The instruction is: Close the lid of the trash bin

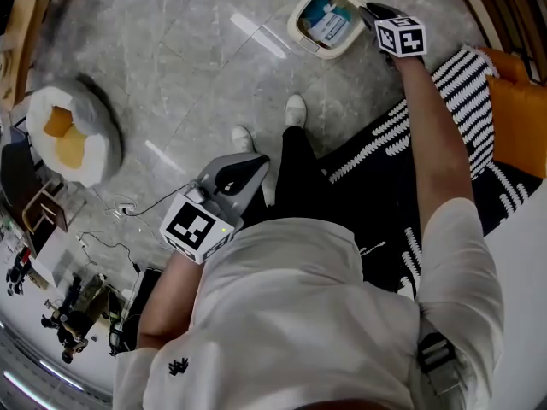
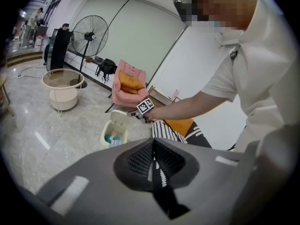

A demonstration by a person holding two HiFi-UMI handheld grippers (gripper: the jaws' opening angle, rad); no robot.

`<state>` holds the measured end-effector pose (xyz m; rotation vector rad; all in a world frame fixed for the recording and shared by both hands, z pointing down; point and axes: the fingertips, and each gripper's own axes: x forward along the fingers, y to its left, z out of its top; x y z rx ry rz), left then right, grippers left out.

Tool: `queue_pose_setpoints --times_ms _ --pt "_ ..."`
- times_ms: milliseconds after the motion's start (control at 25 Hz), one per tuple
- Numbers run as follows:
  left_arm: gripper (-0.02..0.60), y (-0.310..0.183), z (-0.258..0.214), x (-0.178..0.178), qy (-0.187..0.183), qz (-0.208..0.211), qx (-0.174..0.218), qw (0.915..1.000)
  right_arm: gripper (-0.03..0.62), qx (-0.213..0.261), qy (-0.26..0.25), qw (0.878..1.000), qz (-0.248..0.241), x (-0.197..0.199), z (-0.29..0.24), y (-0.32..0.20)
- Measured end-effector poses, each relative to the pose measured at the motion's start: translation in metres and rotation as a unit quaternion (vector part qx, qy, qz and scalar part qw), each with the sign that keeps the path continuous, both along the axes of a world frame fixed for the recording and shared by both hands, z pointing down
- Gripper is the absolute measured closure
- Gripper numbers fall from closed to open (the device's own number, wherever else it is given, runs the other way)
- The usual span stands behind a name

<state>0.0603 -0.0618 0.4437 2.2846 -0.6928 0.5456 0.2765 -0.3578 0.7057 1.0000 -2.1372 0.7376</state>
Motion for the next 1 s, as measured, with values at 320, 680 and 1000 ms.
queue_pose_setpoints --times_ms 320,680,1000 --pt "0.525 0.003 0.0 -0.009 0.002 0.001 -0.001 1.0 0.52 -0.015 0.004 1.0 -0.001 -0.013 0.012 0.018" --pt "0.525 0.004 0.004 -0.013 0.003 -0.002 -0.001 1.0 0.52 -0.033 0.005 0.999 -0.004 -0.026 0.03 0.037" --pt "0.525 0.01 0.013 -0.02 -0.002 -0.002 -0.012 0.9999 0.522 -0.051 0.012 0.998 -0.019 -0.041 0.05 0.055"
